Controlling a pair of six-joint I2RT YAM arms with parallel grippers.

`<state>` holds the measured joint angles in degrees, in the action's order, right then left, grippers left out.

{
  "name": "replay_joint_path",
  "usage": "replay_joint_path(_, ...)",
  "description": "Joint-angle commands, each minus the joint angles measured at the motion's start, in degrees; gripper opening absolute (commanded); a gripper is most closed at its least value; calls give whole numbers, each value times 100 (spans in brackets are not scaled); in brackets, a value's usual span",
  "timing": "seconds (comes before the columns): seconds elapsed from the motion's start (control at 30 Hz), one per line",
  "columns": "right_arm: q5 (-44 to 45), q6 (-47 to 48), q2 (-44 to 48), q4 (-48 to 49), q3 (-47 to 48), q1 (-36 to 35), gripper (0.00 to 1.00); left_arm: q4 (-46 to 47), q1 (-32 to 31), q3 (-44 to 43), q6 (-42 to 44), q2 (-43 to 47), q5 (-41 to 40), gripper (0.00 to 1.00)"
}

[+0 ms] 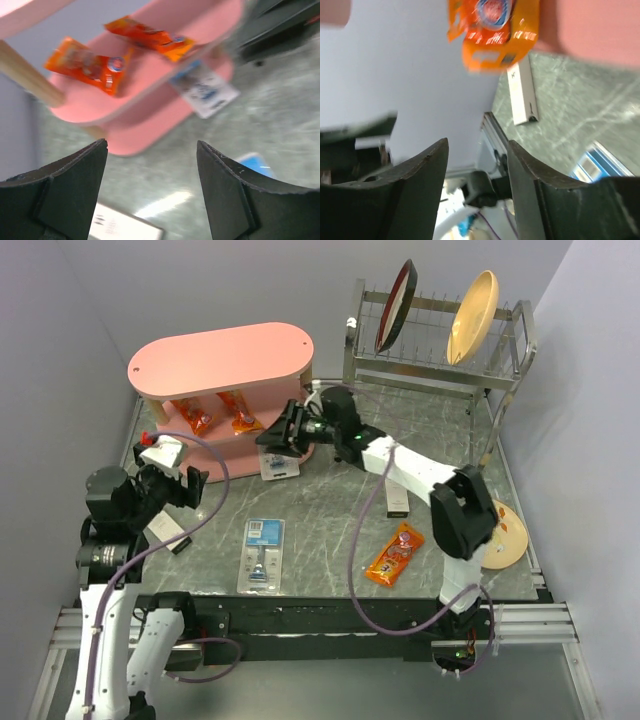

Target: Place and organize the shaving razors onto the shelf

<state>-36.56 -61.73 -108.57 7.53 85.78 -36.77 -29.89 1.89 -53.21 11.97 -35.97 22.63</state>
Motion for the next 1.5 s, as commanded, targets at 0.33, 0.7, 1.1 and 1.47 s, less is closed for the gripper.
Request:
replay_joint_path(0.33, 402, 3036, 2243, -595, -1273, 417, 64, 2944, 4, 865, 1369, -1219, -435, 73)
replay_joint_path(0.7, 298, 2904, 2095, -621, -1336, 724, 65, 3411, -118, 628, 1633, -2142, -312, 66)
replay_joint_path(1.1, 351, 2728, 2025, -560, -1415, 891, 65, 3596, -426, 417, 1563, -2652, -927, 52)
replay_joint_path(1.47, 325, 2526, 1954, -375, -1432, 918, 65, 3165, -435, 303, 1827, -2732, -1217, 45)
